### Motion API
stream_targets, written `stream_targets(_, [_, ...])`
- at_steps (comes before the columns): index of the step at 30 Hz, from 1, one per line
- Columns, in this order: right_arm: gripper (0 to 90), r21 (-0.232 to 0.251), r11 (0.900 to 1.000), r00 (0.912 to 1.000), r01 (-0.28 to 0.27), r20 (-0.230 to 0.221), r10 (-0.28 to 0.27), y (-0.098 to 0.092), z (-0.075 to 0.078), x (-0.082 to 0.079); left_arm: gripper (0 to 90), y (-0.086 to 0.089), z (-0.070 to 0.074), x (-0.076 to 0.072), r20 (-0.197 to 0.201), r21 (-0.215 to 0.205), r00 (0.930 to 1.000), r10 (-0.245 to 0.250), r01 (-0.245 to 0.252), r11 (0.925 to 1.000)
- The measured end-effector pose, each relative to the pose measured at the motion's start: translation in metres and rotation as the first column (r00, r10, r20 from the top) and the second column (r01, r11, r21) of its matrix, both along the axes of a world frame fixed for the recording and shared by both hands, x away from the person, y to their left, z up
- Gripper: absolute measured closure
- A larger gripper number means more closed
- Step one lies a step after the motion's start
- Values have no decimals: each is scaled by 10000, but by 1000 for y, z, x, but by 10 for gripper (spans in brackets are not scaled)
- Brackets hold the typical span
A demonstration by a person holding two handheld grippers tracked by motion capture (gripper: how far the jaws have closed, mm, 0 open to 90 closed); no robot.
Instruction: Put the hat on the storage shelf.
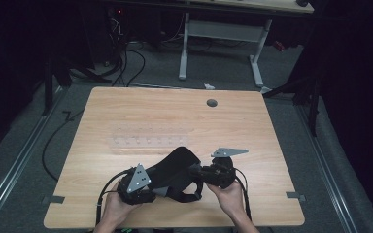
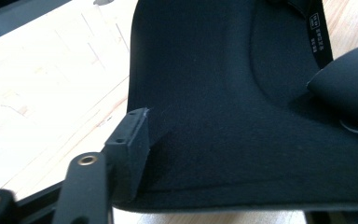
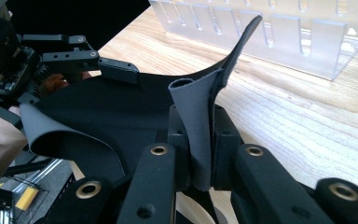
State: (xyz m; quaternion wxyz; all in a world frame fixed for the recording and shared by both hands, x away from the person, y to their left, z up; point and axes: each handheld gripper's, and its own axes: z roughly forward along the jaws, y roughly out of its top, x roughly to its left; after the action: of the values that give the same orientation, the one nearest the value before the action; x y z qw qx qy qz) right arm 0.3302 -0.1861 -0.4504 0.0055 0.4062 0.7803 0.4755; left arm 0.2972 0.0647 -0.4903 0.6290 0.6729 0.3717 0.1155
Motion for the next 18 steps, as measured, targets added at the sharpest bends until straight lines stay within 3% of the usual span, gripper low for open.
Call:
stream_targets(7, [764, -76, 10000, 9999, -44, 106, 44, 6, 0, 3, 587, 4, 3, 0, -424, -294, 9977, -536, 524, 9982])
stream_targets(15, [729, 12, 10000, 9999, -12, 133, 12, 5, -1, 5, 764, 3, 7, -9, -340, -376, 9905, -1329, 1317, 9906])
stream_targets(18, [649, 32, 10000, 9998, -7, 219, 7, 5, -1, 6, 852, 3, 10, -12, -280, -374, 9848, -1713, 1702, 9847])
